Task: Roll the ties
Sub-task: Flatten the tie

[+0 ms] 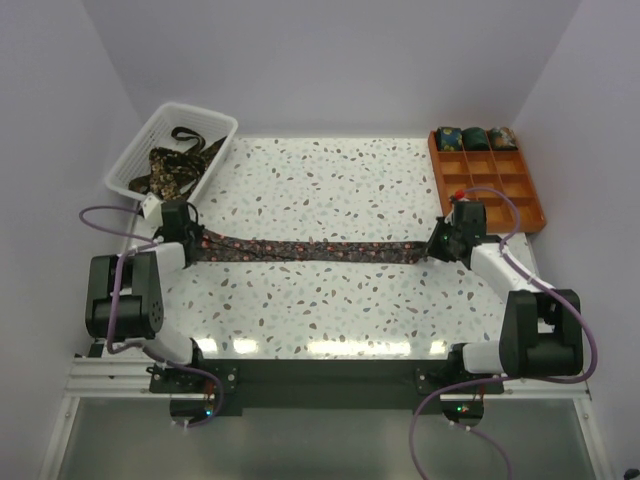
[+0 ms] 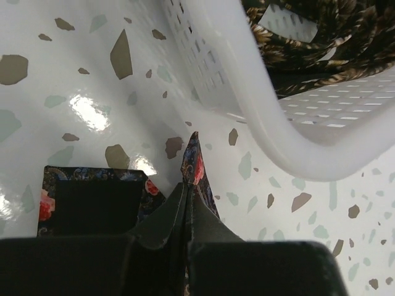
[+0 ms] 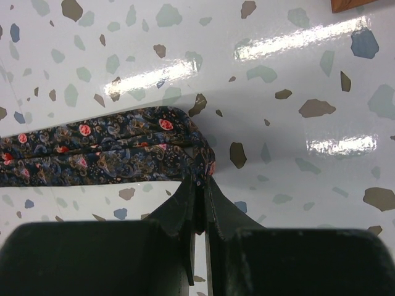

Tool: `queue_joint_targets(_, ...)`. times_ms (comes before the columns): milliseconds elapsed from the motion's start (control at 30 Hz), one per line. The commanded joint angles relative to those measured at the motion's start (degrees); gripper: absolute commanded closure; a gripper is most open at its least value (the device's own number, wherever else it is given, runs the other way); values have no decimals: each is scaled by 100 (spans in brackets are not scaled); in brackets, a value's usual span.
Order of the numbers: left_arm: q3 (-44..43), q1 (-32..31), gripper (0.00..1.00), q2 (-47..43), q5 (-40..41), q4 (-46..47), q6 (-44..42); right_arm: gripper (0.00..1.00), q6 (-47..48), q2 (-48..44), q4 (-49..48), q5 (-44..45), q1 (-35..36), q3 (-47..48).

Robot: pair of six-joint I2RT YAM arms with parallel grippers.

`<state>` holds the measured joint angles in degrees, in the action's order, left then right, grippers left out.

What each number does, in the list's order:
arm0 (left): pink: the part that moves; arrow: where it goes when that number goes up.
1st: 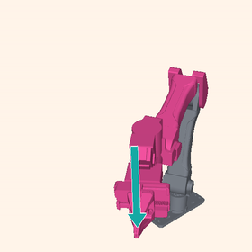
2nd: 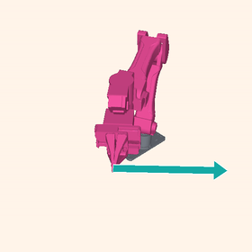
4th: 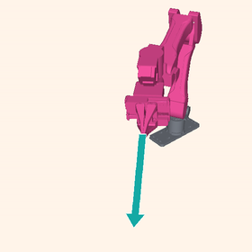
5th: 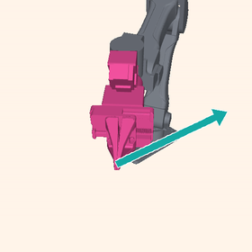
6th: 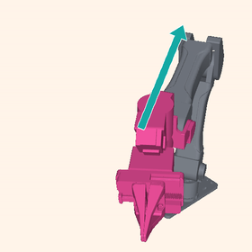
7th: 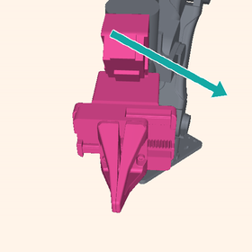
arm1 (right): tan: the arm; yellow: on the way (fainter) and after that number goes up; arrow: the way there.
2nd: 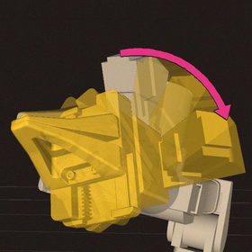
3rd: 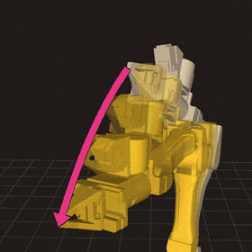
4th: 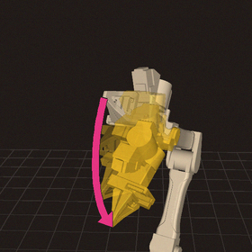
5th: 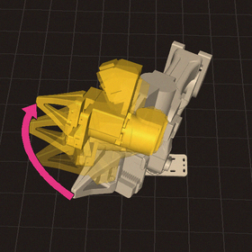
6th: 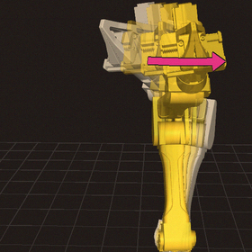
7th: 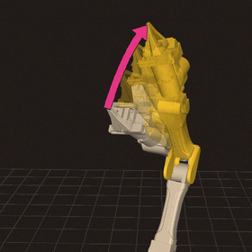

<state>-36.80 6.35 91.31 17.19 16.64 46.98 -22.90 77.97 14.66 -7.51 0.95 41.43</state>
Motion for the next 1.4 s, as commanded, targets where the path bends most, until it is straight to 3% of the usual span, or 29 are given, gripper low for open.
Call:
queue_joint_targets(0,-161,51,100,-648,363,-151,-110,100,57,-142,-156,-84,-16,5)
queue_joint_targets(333,532,51,100,-1695,680,-592,135,100,57,-37,-103,100,-16,120)
queue_joint_targets(867,1315,51,100,-1502,698,-135,892,100,-83,297,-15,162,-16,348)
queue_joint_targets(1000,1272,103,83,-1519,821,-118,796,100,-119,315,99,399,-16,453)
queue_joint_targets(1200,1034,103,71,-1528,821,-161,409,96,-136,315,239,601,-25,585)
queue_joint_targets(1267,964,103,64,-1546,786,-222,268,92,-136,324,292,671,-25,629)
queue_joint_targets(1300,946,103,57,-1572,725,-249,233,83,-128,324,301,689,-25,647)
queue_joint_targets(1367,929,95,50,-1703,637,-276,66,79,-92,289,318,724,-16,673)
